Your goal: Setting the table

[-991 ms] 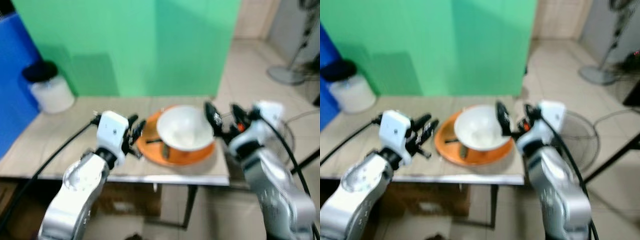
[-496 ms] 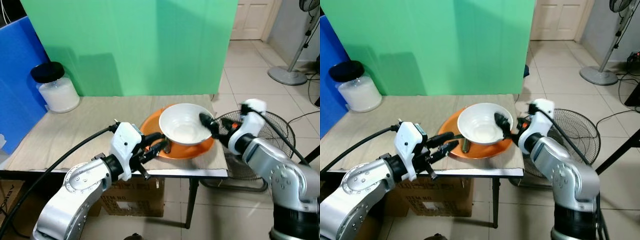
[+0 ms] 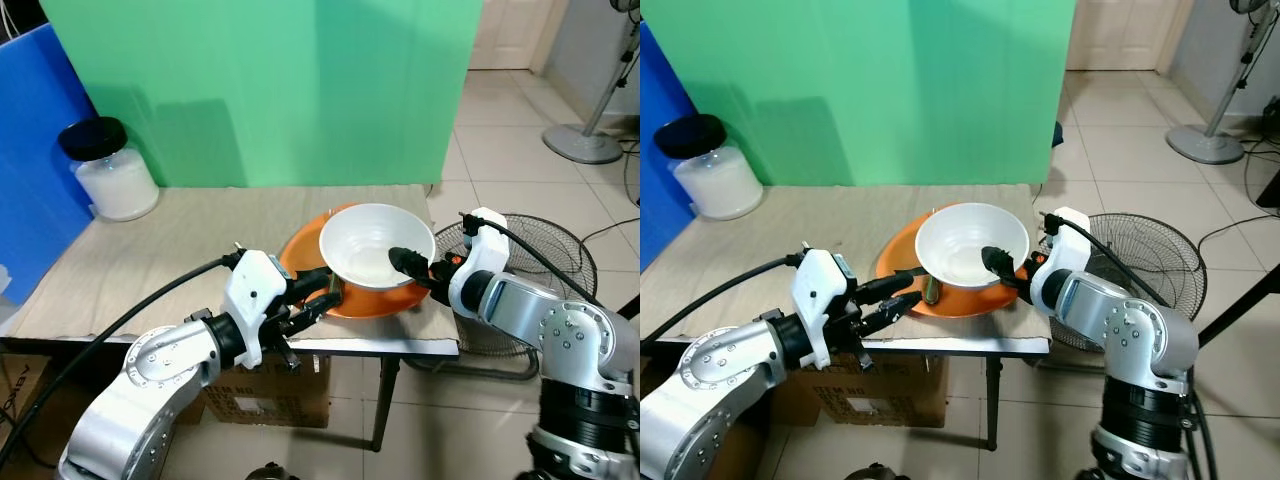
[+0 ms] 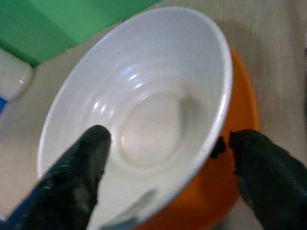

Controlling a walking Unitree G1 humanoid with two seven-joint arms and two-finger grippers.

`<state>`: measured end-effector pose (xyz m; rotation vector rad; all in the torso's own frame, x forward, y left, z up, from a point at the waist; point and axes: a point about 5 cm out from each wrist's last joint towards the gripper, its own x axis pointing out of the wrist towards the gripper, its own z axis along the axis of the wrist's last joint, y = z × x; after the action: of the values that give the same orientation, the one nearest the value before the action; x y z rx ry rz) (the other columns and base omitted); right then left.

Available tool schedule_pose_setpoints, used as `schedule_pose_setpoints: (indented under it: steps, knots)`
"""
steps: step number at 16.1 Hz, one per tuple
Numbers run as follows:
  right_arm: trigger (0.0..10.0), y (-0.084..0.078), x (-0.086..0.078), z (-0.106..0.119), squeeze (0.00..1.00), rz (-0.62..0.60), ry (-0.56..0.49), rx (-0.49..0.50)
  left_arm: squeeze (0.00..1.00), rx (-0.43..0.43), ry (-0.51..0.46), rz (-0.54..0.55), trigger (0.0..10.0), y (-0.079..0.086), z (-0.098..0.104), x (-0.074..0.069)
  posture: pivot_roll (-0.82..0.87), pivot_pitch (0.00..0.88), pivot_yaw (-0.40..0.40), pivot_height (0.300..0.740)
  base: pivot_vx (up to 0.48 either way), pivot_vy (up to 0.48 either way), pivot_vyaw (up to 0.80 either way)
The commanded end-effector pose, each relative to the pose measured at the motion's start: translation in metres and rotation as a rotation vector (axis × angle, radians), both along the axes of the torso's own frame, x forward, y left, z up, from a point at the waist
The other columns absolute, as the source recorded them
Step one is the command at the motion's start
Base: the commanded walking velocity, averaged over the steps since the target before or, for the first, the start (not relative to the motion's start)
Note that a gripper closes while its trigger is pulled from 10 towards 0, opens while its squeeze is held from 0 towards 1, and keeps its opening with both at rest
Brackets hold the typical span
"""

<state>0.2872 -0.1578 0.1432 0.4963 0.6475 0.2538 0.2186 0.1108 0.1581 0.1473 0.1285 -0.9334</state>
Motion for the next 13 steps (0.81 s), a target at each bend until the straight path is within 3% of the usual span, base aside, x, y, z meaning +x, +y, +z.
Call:
schedule_pose_setpoints:
  steps: [1,2,4,6,7,8,13]
  knots:
    - [2.7,0.000,0.000,0.000,0.00,0.000,0.030,0.035,0.00,0.028,0.000,-0.005,10.0,0.001,-0.001,0.001,0.09,0.000,0.066,0.740,0.000,0.000,0.00]
    - [3.3,0.001,0.000,-0.001,0.00,0.000,0.048,0.058,0.00,0.033,0.001,-0.009,10.0,0.001,-0.001,0.000,0.09,0.000,0.066,0.740,0.000,0.000,0.00]
    - [3.3,0.004,0.000,-0.001,0.00,0.003,0.081,0.092,0.00,0.039,-0.001,-0.016,10.0,0.001,-0.002,-0.001,0.09,0.000,0.067,0.740,0.000,0.000,0.00]
    - [2.1,0.009,0.001,-0.004,0.00,-0.011,0.110,0.105,0.00,0.035,0.004,-0.023,10.0,-0.001,-0.001,-0.002,0.09,0.000,0.067,0.740,0.000,0.000,0.00]
    - [0.4,0.010,0.001,-0.005,0.00,-0.026,0.119,0.104,0.00,0.034,0.007,-0.026,10.0,-0.001,-0.001,-0.003,0.09,0.000,0.067,0.740,0.000,0.000,0.00]
    - [0.0,0.010,0.002,-0.007,0.00,-0.048,0.125,0.109,0.00,0.031,0.012,-0.029,10.0,-0.002,-0.001,-0.004,0.10,0.000,0.064,0.740,0.000,0.000,0.00]
    - [0.0,0.008,0.000,-0.012,0.00,-0.088,0.165,0.130,0.00,0.027,0.017,-0.033,10.0,-0.003,-0.001,-0.004,0.10,0.000,0.064,0.740,0.000,0.000,0.00]
